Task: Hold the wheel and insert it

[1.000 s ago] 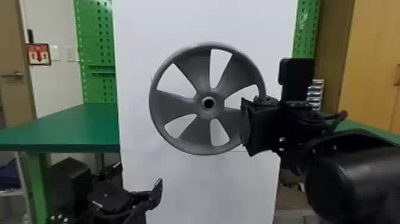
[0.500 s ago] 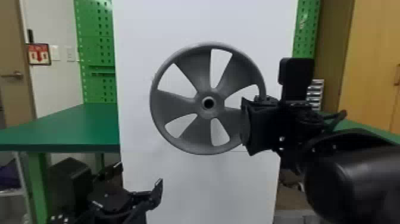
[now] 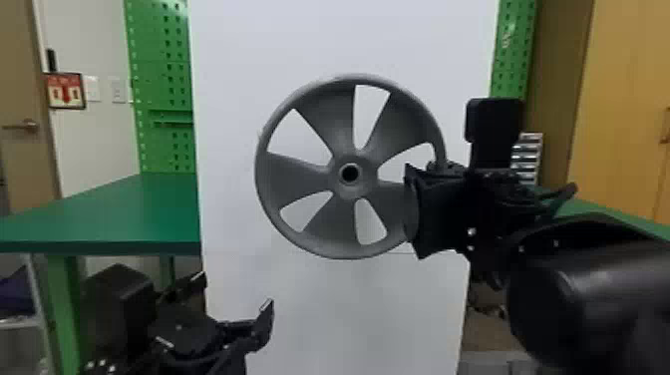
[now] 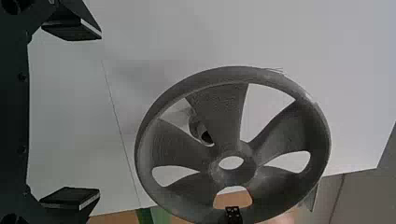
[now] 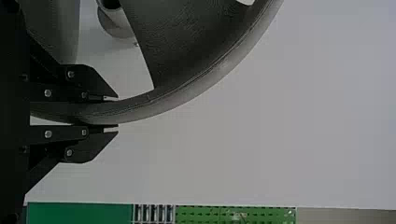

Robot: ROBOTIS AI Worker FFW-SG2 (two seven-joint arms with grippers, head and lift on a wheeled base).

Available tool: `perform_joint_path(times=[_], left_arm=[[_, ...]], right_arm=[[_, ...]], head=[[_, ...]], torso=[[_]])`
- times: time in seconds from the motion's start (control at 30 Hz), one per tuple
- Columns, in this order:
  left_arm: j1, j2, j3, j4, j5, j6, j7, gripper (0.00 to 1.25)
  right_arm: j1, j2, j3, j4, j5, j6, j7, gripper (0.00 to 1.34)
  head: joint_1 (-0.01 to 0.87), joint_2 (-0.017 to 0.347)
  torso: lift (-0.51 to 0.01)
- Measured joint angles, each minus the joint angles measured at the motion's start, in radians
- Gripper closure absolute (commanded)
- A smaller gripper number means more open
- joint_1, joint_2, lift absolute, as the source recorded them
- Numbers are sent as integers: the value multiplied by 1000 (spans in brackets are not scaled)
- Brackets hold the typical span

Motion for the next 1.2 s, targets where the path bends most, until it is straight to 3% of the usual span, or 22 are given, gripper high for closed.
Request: perform_joint_path(times=[1.2], left_arm=[[-19,0,-18,12,-1,-2,0,101]], right_arm=[[-76,0,-25,171,5,-65,-4,1168]], head=[[210,9]], torso=[[-442]])
